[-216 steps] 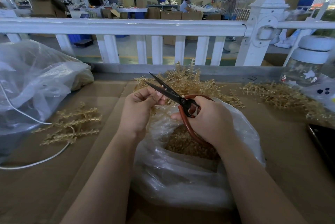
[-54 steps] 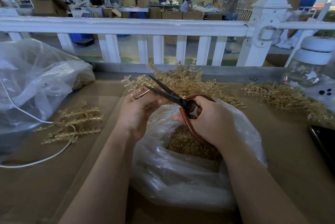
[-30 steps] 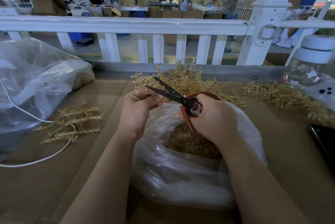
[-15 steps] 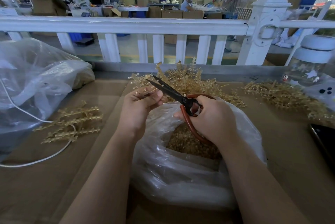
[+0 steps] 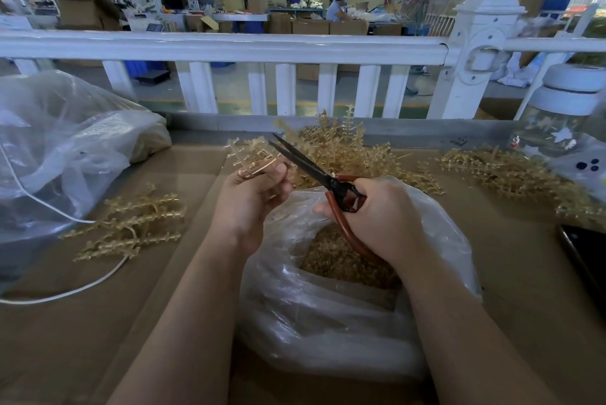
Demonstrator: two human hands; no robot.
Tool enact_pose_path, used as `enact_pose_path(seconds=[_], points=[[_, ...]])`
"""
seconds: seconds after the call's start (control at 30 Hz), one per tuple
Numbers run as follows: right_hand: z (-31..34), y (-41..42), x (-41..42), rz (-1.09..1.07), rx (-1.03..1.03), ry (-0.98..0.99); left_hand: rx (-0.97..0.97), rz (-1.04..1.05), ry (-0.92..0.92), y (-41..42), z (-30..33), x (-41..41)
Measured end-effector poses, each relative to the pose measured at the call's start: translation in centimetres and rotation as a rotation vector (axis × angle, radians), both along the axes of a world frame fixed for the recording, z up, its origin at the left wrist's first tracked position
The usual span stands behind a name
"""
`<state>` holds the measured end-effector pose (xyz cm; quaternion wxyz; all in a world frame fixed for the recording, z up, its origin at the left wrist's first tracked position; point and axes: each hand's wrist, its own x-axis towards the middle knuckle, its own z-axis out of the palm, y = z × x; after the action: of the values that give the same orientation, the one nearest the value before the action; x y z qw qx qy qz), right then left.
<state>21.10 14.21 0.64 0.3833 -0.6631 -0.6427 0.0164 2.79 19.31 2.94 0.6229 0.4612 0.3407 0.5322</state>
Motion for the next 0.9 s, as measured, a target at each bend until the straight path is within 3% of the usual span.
enact_pose_path(seconds=[0.1,0.43,0.6,0.9], points=[[-0.1,0.2,0.1,0.021,-0.008,0.094,-0.096,0.028,-0.053,0.2,0.0,-0.1],[0.0,0.9,-0.4,0.136,-0.055,0.482,-0.029,-0.139,0.243,-0.4,-0.8,1.4],[-0.1,1.2,-0.3,0.16,-0.065,0.496,0.009,-0.171,0.277,-0.5,-0.9,1.4],[0.0,1.1,-0.3,0.148,-0.079,0.444,-0.026,-0.05,0.106,-0.3,-0.7,1.4]])
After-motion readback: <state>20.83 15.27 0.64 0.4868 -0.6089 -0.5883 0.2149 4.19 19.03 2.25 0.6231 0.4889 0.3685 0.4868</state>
